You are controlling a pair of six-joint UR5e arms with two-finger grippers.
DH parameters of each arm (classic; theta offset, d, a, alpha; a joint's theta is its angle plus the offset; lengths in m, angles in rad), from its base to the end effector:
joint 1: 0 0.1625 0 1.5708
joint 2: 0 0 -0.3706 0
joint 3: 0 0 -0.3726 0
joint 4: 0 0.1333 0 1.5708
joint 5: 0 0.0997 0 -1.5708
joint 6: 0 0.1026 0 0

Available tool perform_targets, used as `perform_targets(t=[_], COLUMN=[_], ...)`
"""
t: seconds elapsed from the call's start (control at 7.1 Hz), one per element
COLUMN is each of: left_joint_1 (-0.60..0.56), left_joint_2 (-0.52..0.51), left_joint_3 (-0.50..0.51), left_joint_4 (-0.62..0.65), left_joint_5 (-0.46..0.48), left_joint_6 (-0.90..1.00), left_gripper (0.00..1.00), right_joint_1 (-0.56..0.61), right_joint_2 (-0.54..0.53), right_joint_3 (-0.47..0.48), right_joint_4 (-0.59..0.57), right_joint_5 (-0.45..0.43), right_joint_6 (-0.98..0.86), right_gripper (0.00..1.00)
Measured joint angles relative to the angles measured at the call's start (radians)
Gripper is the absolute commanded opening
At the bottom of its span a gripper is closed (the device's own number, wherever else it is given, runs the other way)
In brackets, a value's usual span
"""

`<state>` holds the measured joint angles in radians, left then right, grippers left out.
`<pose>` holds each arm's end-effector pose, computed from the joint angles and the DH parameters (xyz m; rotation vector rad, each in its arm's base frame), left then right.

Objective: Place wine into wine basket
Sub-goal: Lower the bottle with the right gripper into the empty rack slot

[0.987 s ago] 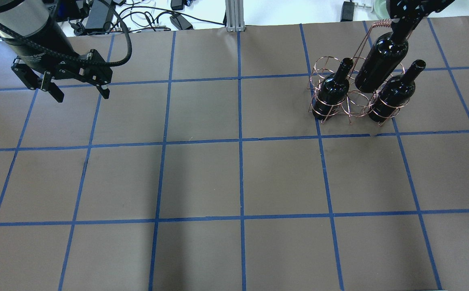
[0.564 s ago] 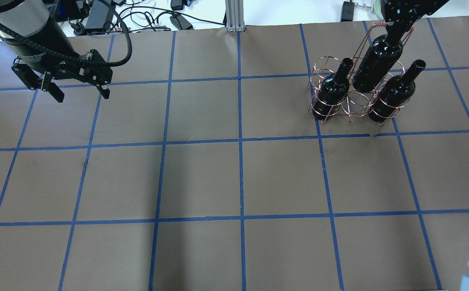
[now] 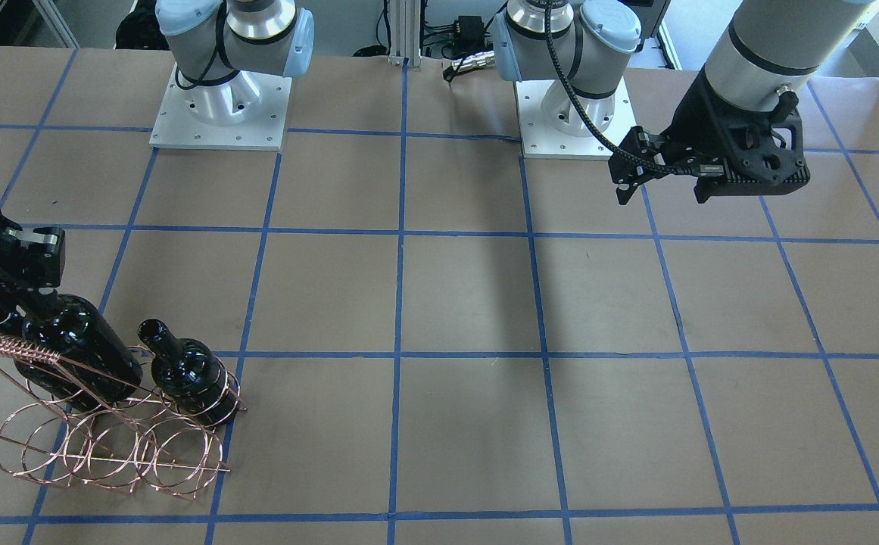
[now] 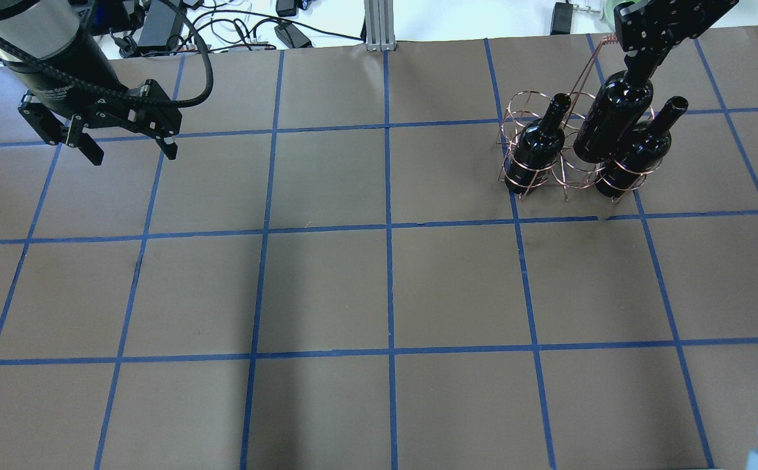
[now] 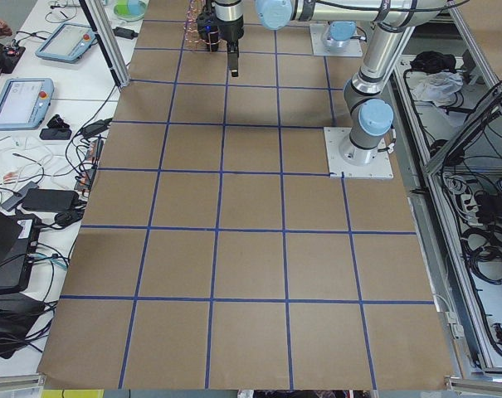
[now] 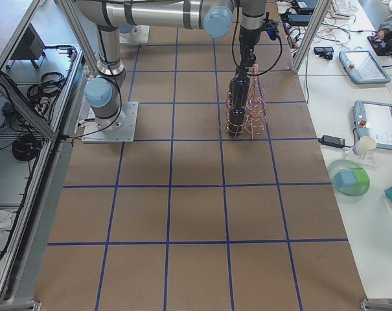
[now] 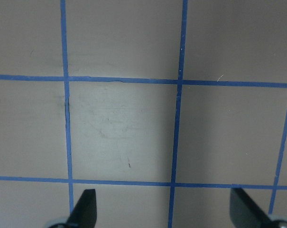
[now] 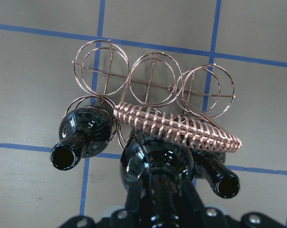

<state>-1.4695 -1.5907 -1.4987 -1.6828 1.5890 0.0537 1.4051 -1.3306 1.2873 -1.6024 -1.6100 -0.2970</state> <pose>-0.0829 -0.4837 0.4441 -0.0736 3.1258 0.0955 0.0339 -0.5811 0.4438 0.2001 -3.0782 0.0986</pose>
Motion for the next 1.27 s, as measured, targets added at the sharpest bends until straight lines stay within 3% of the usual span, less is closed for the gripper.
perform_targets(t=[0.99, 1.27], left_joint_1=[-0.013, -0.021], left_joint_2=[0.016, 0.035], left_joint_3=[0.003, 0.004], left_joint_4=[0.003, 0.003], left_joint_5=[-0.005, -0.007], left_joint_6=[0.001, -0.002], left_gripper=[1.00, 1.00], right_joint_1=[0.000, 0.000], right_joint_2=[0.013, 0.020], right_joint_3=[0.025, 0.075], right_joint_4=[-0.010, -0.064], right_joint_5=[0.018, 0.017], right_joint_6=[-0.026, -0.054], right_gripper=[0.02, 0.02])
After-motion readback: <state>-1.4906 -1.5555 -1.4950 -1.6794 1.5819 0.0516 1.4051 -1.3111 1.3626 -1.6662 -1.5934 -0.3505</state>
